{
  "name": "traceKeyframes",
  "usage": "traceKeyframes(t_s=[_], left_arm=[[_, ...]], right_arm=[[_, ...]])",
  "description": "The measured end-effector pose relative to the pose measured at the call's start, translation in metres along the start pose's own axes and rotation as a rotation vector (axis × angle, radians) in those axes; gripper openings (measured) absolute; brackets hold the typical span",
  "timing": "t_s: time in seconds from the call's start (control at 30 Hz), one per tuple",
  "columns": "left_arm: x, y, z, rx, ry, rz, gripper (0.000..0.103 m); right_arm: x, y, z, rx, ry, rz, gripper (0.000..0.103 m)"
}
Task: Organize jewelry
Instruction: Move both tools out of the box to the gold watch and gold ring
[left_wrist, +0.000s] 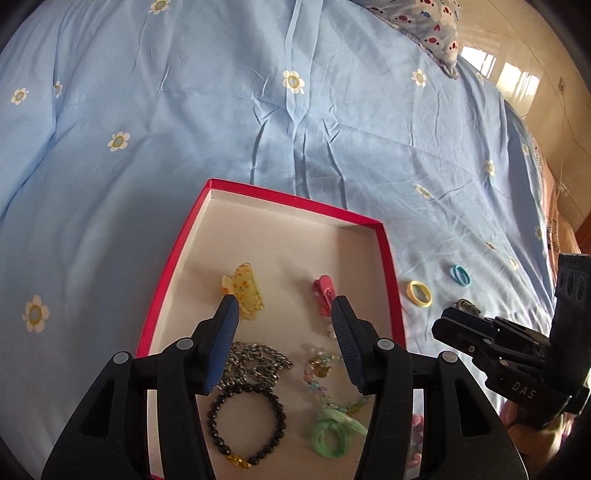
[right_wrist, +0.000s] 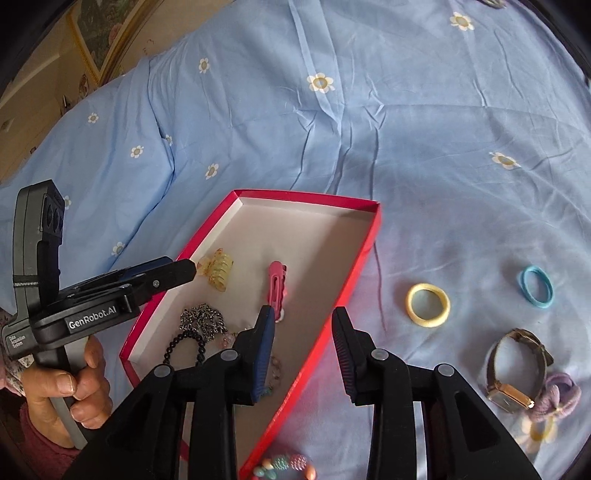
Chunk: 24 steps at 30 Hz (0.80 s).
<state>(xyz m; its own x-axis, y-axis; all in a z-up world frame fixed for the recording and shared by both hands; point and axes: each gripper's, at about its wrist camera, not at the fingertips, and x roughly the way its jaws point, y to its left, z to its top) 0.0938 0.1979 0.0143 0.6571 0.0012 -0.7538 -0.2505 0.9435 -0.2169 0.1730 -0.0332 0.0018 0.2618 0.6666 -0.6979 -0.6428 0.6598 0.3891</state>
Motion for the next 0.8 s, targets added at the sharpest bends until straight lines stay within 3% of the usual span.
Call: traceKeyframes(t_s=[0.3,0.8], left_arm=[[-0.011,-0.050,-0.013,0.044,0.007,-0.092,0.051],[0.019,-0.146,-0.028,0.195,0.104,-0.205,0.051]], right_arm=[[-0.054,-0.053,-0.030,0.100,-0.050,-0.092,0.034],[-0.122,-0.116,-0.074,0.195,-0.104,-0.248,0.041]])
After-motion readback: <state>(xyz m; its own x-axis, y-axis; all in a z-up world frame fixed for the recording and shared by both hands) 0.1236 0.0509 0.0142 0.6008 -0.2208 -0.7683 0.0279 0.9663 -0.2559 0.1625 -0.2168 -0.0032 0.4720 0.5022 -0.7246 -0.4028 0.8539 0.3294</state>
